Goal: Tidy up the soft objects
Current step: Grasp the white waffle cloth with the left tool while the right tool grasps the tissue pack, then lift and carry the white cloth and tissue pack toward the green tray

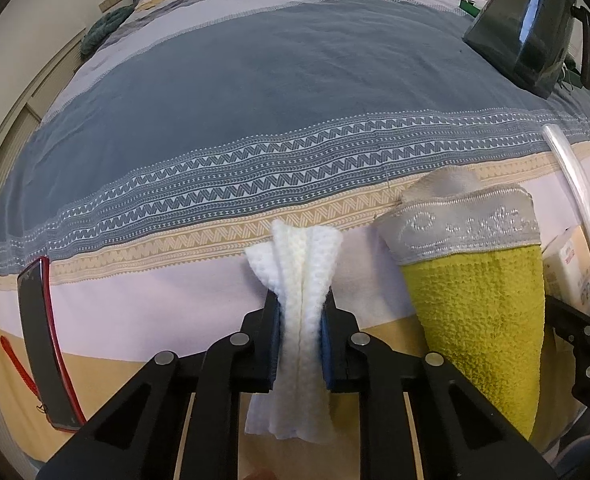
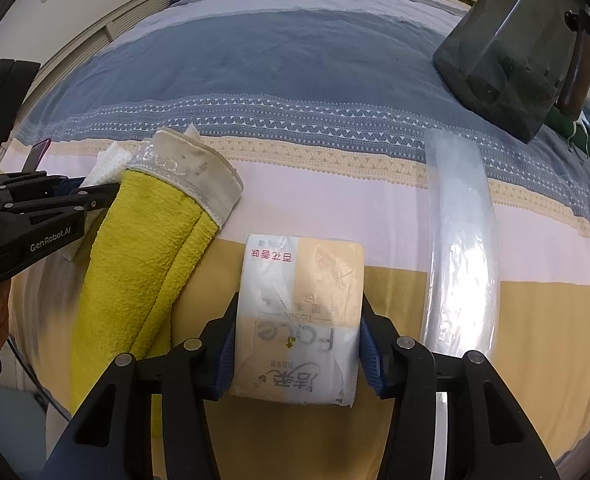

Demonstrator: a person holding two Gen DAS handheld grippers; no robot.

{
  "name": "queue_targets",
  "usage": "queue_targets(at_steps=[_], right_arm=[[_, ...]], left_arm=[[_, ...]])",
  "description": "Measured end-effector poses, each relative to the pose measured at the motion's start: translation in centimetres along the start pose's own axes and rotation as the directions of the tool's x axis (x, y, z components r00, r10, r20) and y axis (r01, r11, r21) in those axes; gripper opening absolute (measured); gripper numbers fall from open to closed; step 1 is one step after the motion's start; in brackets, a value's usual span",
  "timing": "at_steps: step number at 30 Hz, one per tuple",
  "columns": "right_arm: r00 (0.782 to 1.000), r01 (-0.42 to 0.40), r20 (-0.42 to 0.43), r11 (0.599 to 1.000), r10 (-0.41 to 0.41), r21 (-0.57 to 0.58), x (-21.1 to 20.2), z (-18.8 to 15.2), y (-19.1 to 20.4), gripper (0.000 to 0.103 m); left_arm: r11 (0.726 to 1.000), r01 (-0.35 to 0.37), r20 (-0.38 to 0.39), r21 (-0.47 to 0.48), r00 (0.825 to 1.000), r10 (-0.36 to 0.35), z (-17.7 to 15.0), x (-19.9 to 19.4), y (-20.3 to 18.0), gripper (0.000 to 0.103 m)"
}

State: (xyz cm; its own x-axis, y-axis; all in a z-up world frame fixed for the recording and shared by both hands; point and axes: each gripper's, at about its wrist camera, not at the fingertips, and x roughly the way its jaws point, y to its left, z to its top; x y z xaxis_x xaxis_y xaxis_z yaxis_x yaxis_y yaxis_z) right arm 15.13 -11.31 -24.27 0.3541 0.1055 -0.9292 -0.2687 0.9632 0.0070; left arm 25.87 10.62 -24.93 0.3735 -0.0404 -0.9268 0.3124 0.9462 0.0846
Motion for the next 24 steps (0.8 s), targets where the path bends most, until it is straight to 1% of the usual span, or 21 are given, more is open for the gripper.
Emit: queue_targets(at_steps=[4, 6, 11, 16, 24], right_arm=[[1.000, 0.007, 0.005, 1.000, -0.007, -0.006, 0.0, 0.2, 0.1, 0.049], [1.000, 0.009, 0.007, 1.000, -0.008, -0.008, 0.1, 0.2, 0.2, 0.049], [1.000, 0.012, 0.011, 1.000, -0.012, -0.016, 0.1, 0.1, 0.3, 0.049], [1.000, 0.021, 0.021, 1.000, -0.021, -0.020, -0.1, 0.1, 0.3, 0.049], [0.998, 0.023, 0.064, 0.999, -0.021, -0.027, -1.6, 0.6, 0.4, 0.049]], left_arm=[[1.000, -0.006, 0.002, 0.006, 1.000, 0.006, -0.1, 0.0, -0.4, 0.014], [1.000, -0.008, 0.003, 0.008, 1.000, 0.008, -0.3, -0.1, 0.3, 0.014], [1.000, -0.013, 0.004, 0.009, 1.000, 0.013, -0.4, -0.3, 0.3, 0.014], [1.000, -0.013, 0.009, -0.005, 1.000, 0.013, -0.4, -0.6, 0.8, 0.013], [0.999, -0.036, 0.011, -0.040, 0.999, 0.037, -0.8, -1.6, 1.7, 0.013]])
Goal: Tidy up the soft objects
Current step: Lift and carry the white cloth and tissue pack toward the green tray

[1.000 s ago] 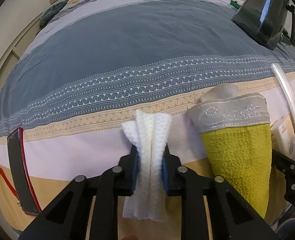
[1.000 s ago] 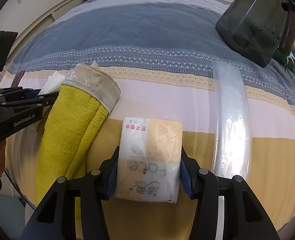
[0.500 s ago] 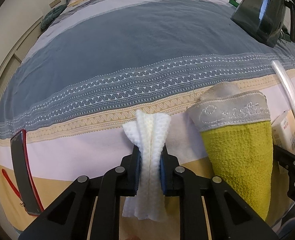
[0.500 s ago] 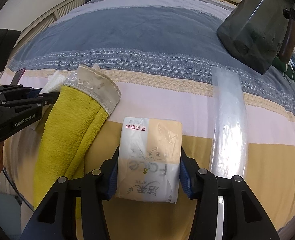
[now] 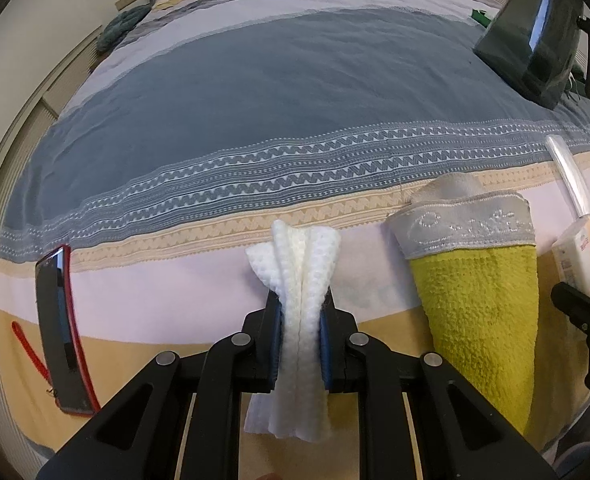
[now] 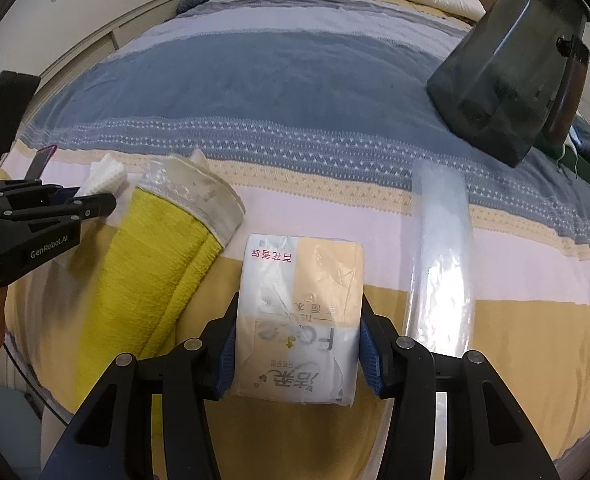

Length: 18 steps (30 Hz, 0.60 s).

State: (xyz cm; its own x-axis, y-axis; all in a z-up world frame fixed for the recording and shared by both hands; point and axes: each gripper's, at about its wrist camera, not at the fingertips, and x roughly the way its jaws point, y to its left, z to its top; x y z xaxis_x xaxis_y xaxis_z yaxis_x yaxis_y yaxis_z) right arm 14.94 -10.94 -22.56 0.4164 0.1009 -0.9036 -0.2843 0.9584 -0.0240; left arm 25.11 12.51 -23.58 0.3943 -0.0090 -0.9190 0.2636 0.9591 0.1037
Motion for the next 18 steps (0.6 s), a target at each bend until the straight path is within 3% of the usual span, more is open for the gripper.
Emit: queue_targets(at_steps=[7, 18], right_arm=[[0.999, -0.005, 0.048, 1.000, 0.005, -0.007, -2.0, 0.4, 0.1, 0.049], [0.985, 0.023, 0.172, 1.000, -0.020, -0.013, -9.7, -1.0, -1.2, 0.049]], left_arm=[[0.999, -0.023, 0.025, -0.047, 0.999, 0.024, -0.3, -2.1, 1.1, 0.013], [0.989, -0.038, 0.113, -0.144, 0.992, 0.054, -1.1, -8.0, 1.8, 0.013]])
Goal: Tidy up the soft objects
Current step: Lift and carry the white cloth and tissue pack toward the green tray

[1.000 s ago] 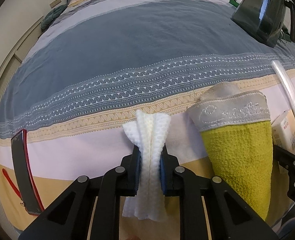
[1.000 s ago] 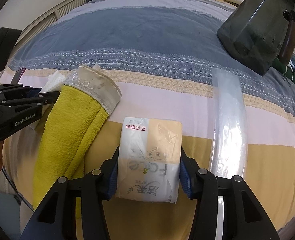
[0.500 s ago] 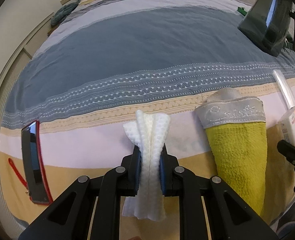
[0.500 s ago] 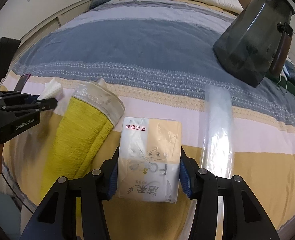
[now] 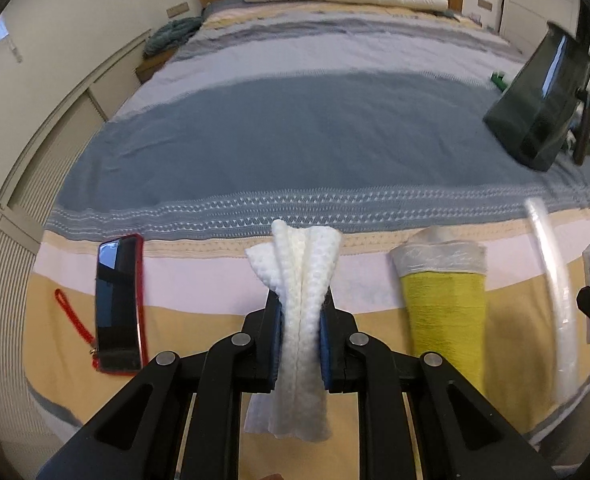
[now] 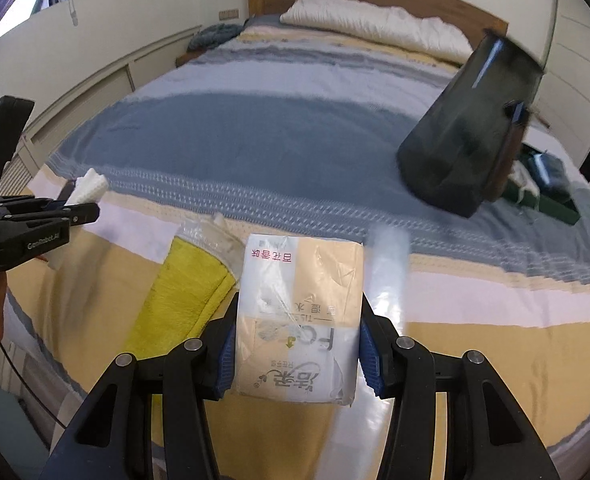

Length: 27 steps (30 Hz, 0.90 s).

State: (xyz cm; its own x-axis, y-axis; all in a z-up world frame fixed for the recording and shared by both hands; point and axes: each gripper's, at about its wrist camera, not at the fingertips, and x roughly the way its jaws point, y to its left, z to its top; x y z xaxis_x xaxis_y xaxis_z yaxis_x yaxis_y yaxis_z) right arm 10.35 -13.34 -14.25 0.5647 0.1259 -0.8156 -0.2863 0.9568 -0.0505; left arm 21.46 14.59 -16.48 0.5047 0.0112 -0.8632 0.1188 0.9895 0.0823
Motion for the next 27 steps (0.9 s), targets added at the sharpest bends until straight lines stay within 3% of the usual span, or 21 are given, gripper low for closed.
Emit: queue_targets(at_steps=[5, 12, 18, 27], right_arm=[[0.998, 0.035, 0.059, 0.999, -0.035, 0.012, -4.2, -0.8, -1.2, 0.049], [0.987, 0.081, 0.136, 0.995, -0.087, 0.053, -11.5, -3.2, -4.6, 0.049], [0.969, 0.145, 0.182, 0.982, -0.165, 0.118, -16.7, -6.2, -10.1, 0.049], [0.936, 0.236, 0.210, 0.947, -0.282, 0.218, -21.0, -8.2, -18.9, 0.049]], left_arm=[[1.000, 0.018, 0.059, -0.008, 0.998, -0.017, -0.2, -4.0, -0.3, 0.013], [0.995, 0.085, 0.142, 0.053, 0.986, -0.091, -0.5, -9.6, -4.4, 0.013], [0.975, 0.164, 0.155, 0.149, 0.970, -0.187, -0.5, -12.8, -11.6, 0.013], [0.908, 0.297, 0.133, 0.295, 0.928, -0.347, 1.9, -16.1, -23.7, 0.013]])
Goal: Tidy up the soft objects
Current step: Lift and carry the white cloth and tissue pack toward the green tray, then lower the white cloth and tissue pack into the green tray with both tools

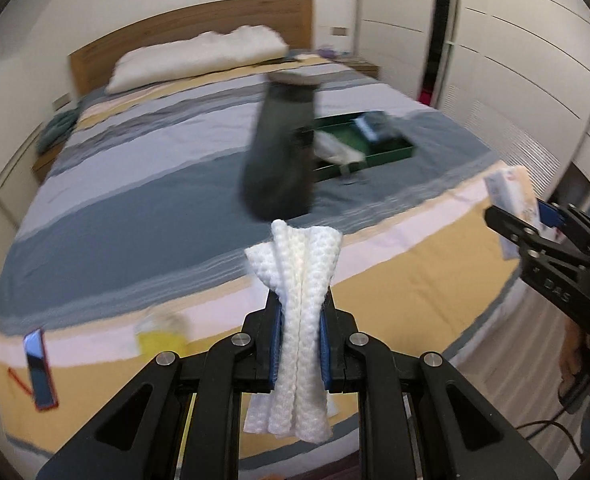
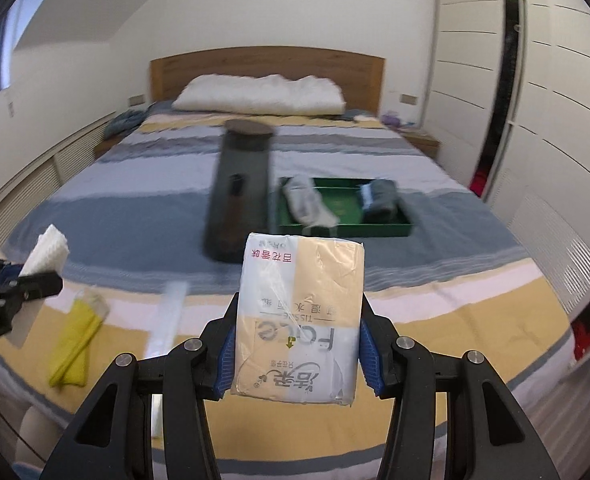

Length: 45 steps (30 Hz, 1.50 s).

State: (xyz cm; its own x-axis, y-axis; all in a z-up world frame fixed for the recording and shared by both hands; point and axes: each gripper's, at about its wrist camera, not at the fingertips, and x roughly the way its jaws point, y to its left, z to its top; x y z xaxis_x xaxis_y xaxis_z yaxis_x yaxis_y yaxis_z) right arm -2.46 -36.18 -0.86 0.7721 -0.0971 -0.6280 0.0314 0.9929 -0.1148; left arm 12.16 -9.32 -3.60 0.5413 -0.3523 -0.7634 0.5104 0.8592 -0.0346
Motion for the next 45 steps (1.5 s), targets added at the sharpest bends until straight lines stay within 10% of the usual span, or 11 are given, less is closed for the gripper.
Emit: queue_targets(at_steps=[17, 31, 45], right_arm=[[0.998, 0.055, 0.010, 0.998, -0.055, 0.020, 10.2, 5.8, -9.7, 0.049], [1.000, 0.017, -0.025, 1.000, -0.017, 0.011, 27.1, 12.3, -13.3, 0.049], [0.997, -0.013, -0.075, 1.000, 0.014, 0.017, 42.8, 16.1, -14.7, 0.049]], left_arm=[[0.993, 0.113, 0.001, -0.024, 0.994, -0.113, 12.7, 9.4, -9.4, 0.013], [0.980, 0.084, 0.026, -0.180, 0.996, -0.081, 24.7, 21.2, -8.6, 0.013], [0.956, -0.031, -0.050, -0.293, 0.999, 0.017, 29.4, 33.9, -6.9, 0.013]])
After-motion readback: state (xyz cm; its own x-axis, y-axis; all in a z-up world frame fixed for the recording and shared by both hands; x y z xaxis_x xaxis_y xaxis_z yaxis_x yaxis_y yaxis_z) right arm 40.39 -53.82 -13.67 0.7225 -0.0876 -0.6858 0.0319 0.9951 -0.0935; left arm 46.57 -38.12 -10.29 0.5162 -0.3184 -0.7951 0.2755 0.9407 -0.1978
